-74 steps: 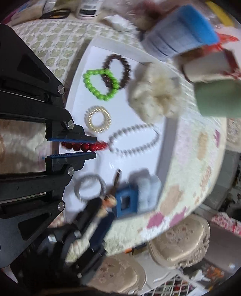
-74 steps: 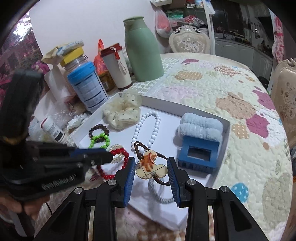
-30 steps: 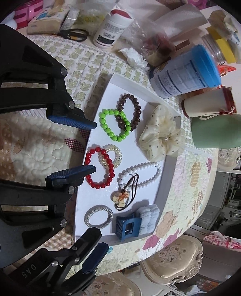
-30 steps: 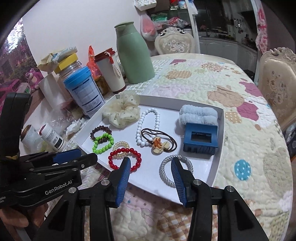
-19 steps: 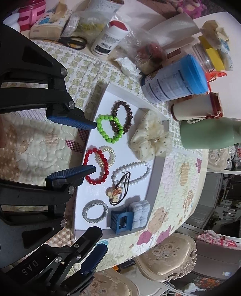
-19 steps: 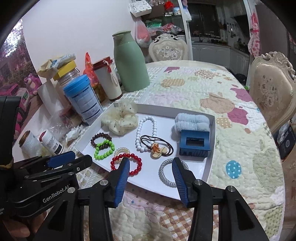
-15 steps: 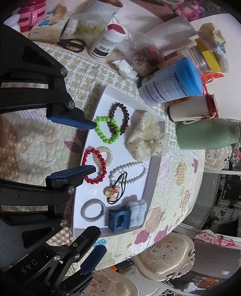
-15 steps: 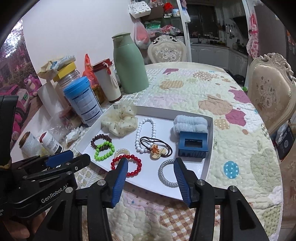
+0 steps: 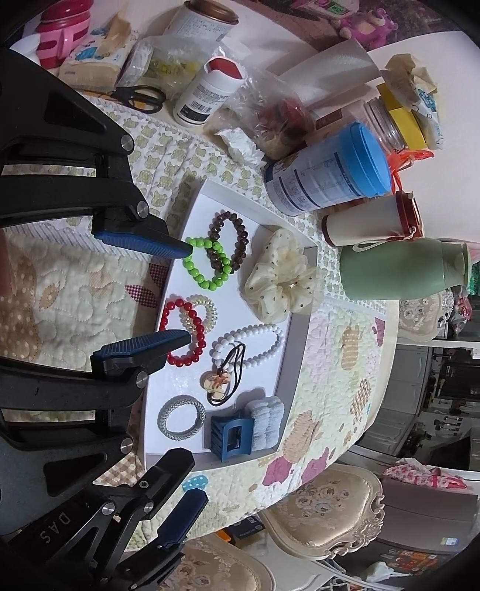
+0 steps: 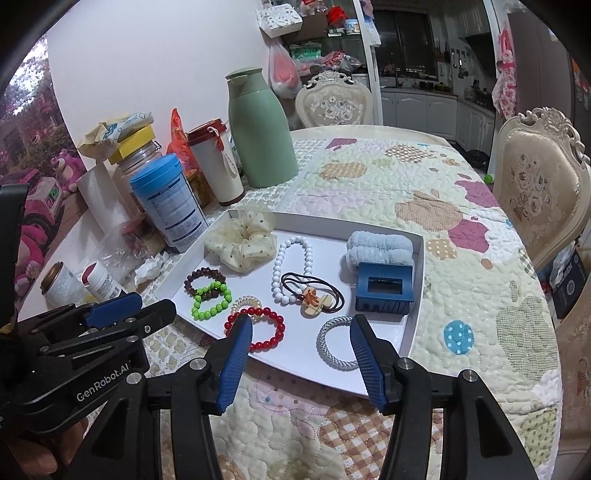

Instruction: Organize jewelry

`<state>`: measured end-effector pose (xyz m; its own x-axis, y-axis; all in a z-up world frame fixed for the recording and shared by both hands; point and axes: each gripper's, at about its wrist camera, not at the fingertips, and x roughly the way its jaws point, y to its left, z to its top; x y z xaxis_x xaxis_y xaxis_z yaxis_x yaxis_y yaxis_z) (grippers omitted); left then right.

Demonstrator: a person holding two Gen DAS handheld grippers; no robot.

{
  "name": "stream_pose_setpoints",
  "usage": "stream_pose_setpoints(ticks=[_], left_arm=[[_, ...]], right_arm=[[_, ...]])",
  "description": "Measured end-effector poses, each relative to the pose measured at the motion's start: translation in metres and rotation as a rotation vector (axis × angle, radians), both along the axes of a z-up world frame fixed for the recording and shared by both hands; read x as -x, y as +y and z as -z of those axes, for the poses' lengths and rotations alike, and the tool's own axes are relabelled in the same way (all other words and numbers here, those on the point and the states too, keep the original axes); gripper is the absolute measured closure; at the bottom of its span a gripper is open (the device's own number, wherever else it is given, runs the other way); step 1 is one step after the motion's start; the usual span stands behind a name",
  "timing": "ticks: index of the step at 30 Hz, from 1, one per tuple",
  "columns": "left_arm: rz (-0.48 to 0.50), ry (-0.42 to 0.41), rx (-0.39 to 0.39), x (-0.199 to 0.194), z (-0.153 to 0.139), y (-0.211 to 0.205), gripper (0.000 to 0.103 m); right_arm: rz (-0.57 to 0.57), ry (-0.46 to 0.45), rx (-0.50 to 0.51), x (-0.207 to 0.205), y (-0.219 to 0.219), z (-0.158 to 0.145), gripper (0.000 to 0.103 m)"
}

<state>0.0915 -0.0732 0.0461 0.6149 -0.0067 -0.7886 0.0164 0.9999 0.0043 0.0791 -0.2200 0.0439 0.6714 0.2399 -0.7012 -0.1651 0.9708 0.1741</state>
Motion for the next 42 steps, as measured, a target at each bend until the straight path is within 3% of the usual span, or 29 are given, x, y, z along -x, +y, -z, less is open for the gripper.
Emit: stream_pose_setpoints(ticks=[42], left_arm=[[-0.005,0.006,-0.005,-0.0011,0.0015,0.0024,0.064]], right_arm=[[-0.017,0.025,0.010,-0.0022,0.0011,0.0046,0.046]])
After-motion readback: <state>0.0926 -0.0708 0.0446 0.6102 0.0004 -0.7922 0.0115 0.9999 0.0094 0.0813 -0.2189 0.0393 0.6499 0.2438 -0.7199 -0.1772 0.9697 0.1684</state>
